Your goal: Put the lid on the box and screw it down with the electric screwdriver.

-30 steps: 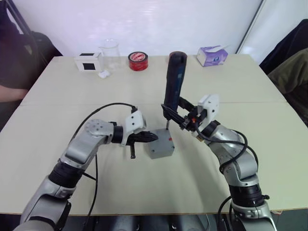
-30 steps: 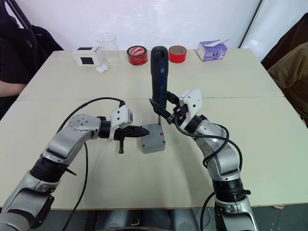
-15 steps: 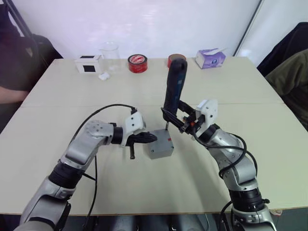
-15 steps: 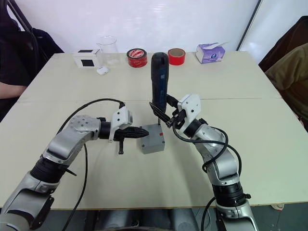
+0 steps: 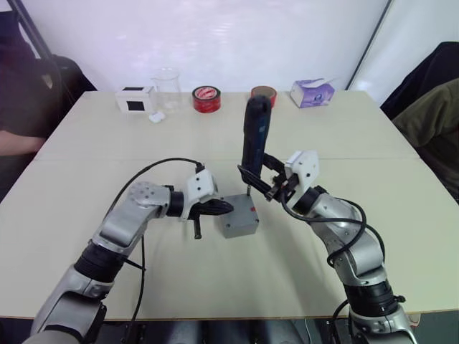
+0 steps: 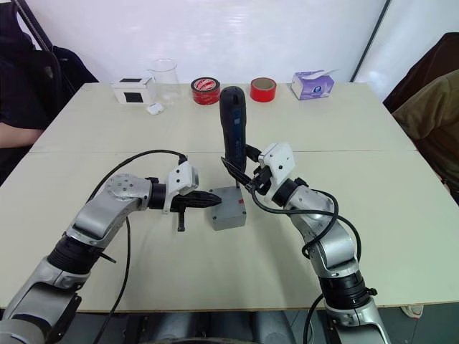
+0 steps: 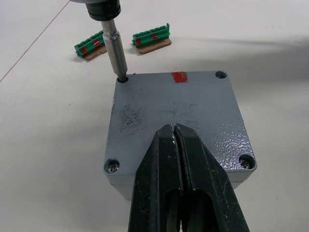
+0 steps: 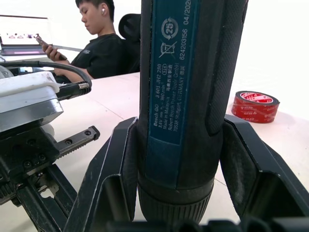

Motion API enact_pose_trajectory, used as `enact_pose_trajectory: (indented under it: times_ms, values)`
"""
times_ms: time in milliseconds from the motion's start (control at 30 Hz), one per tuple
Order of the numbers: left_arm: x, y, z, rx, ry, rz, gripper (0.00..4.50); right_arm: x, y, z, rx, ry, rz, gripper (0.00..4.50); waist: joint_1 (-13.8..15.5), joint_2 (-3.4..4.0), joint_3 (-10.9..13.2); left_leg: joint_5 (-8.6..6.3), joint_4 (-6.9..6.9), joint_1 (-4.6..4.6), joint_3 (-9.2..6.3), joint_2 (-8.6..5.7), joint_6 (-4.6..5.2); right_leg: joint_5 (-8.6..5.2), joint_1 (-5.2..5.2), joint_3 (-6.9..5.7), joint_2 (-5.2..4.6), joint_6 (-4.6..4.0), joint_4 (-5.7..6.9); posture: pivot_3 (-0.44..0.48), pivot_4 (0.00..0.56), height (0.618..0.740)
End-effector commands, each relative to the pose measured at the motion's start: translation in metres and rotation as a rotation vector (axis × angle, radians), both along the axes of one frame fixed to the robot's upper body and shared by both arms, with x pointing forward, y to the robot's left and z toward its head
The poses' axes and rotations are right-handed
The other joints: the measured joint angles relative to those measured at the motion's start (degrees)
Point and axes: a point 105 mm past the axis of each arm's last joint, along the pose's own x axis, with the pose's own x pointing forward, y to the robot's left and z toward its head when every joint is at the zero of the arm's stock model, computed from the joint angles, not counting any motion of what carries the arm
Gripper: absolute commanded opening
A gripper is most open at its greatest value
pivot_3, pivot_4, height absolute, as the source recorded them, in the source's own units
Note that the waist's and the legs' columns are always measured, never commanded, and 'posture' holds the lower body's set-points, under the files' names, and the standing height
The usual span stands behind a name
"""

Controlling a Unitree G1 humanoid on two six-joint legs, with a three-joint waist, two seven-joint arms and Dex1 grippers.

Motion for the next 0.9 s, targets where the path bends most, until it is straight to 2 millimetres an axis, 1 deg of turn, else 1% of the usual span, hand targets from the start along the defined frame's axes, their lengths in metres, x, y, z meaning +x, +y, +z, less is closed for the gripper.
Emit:
enact_pose_trajectory:
  times_ms: [33,167,300,367,433,500,533,567,600,633,733,767,800,867,900]
  values:
    - [-0.002,0.001,-0.008,0.026,0.017,0.001,0.00,0.002,-0.004,-0.044,-0.067,0.188,-0.023,1.83,-0.02,-0.01,-0.01,-0.02,-0.02,0.08,-0.01,0.02,0.02,0.00,0.10,0.00,-0.03,-0.01,-0.06,0.000,0.150,0.740]
    - [-0.002,0.000,-0.008,0.026,0.018,-0.002,0.00,0.003,-0.005,-0.036,-0.060,0.163,-0.025,1.83,0.00,0.00,-0.02,-0.02,-0.03,0.06,-0.02,0.04,0.03,0.00,0.12,-0.01,-0.10,-0.01,-0.14,0.000,0.150,0.740]
    - [-0.003,0.000,-0.007,0.020,0.017,-0.007,0.00,0.005,-0.007,-0.021,-0.030,0.107,-0.036,1.83,0.01,0.00,-0.01,-0.03,-0.04,0.04,-0.03,0.04,0.03,0.00,0.10,-0.01,-0.16,-0.01,-0.17,0.000,0.150,0.740]
    - [-0.003,-0.001,-0.004,0.004,0.016,-0.011,0.00,0.004,-0.007,-0.004,0.011,0.065,-0.034,1.83,0.01,0.02,0.00,-0.03,-0.05,0.02,-0.03,0.04,0.03,0.00,0.09,-0.02,-0.20,-0.02,-0.19,0.000,0.150,0.740]
    - [-0.003,-0.001,0.001,-0.009,0.008,-0.018,0.00,0.002,-0.009,0.021,0.067,0.009,-0.023,1.83,0.03,0.04,0.03,-0.03,-0.06,-0.03,-0.04,0.04,0.03,0.00,0.05,-0.03,-0.24,-0.02,-0.21,0.000,0.150,0.740]
    - [-0.006,-0.004,0.014,-0.054,0.003,-0.034,0.00,-0.002,-0.012,0.051,0.097,-0.056,-0.016,1.83,-0.01,0.14,0.14,-0.03,-0.07,-0.13,-0.03,0.04,0.03,0.01,-0.06,-0.03,-0.30,-0.03,-0.22,0.000,0.150,0.740]
    - [-0.007,-0.005,0.020,-0.069,-0.008,-0.043,0.00,-0.004,-0.014,0.066,0.112,-0.069,-0.014,1.83,-0.01,0.23,0.21,-0.03,-0.07,-0.27,-0.03,0.04,0.03,0.02,-0.18,-0.04,-0.32,-0.04,-0.22,0.000,0.150,0.740]
    - [-0.009,-0.006,0.026,-0.079,-0.019,-0.051,0.00,-0.004,-0.018,0.079,0.125,-0.077,-0.027,1.83,0.01,0.29,0.25,-0.02,-0.03,-0.61,-0.04,0.04,0.02,0.05,-0.49,-0.06,-0.33,-0.07,-0.20,0.000,0.150,0.740]
    - [-0.010,-0.006,0.031,-0.083,-0.031,-0.058,0.00,-0.002,-0.024,0.088,0.138,-0.068,-0.057,1.83,0.03,0.34,0.34,0.01,0.04,-1.01,-0.04,0.04,0.00,0.13,-0.91,-0.06,-0.33,-0.09,-0.16,0.000,0.150,0.740]
    - [-0.011,-0.006,0.037,-0.091,-0.044,-0.068,0.00,0.005,-0.033,0.095,0.167,-0.019,-0.099,1.83,0.01,0.36,0.38,0.02,0.13,-1.27,-0.04,0.03,-0.02,0.23,-1.16,-0.08,-0.33,0.05,-0.06,0.000,0.150,0.740]
    - [-0.015,-0.006,0.053,-0.121,-0.066,-0.084,0.00,0.012,-0.055,0.099,0.099,0.087,-0.175,1.83,0.30,0.38,0.42,0.07,0.23,-2.05,-0.04,0.03,-0.10,0.25,-2.02,-0.09,-0.34,0.08,0.13,0.000,0.150,0.740]
    - [-0.016,-0.006,0.056,-0.126,-0.069,-0.085,0.00,0.012,-0.059,0.099,0.072,0.100,-0.186,1.83,0.39,0.38,0.41,0.07,0.22,-2.08,-0.08,0.02,-0.10,0.24,-2.04,-0.14,-0.35,0.07,0.13,0.000,0.150,0.740]
    - [-0.017,-0.005,0.061,-0.129,-0.079,-0.091,0.00,0.015,-0.068,0.096,0.009,0.140,-0.227,1.83,0.33,0.38,0.42,0.07,0.15,-2.08,-0.12,0.02,-0.09,0.23,-2.01,-0.19,-0.34,0.05,0.05,0.000,0.150,0.740]
    - [-0.022,-0.001,0.076,-0.131,-0.116,-0.114,0.00,0.020,-0.099,0.082,-0.157,0.299,-0.349,1.83,0.15,0.50,0.51,0.05,0.06,-2.09,-0.12,0.02,-0.07,0.23,-2.00,-0.20,-0.32,0.05,-0.08,0.000,0.150,0.740]
    - [-0.025,0.000,0.081,-0.135,-0.126,-0.126,0.00,0.019,-0.111,0.078,-0.206,0.359,-0.387,1.83,0.08,0.53,0.61,0.05,0.03,-2.11,-0.10,0.00,-0.05,0.23,-2.00,-0.20,-0.33,0.05,-0.15,0.000,0.150,0.740]
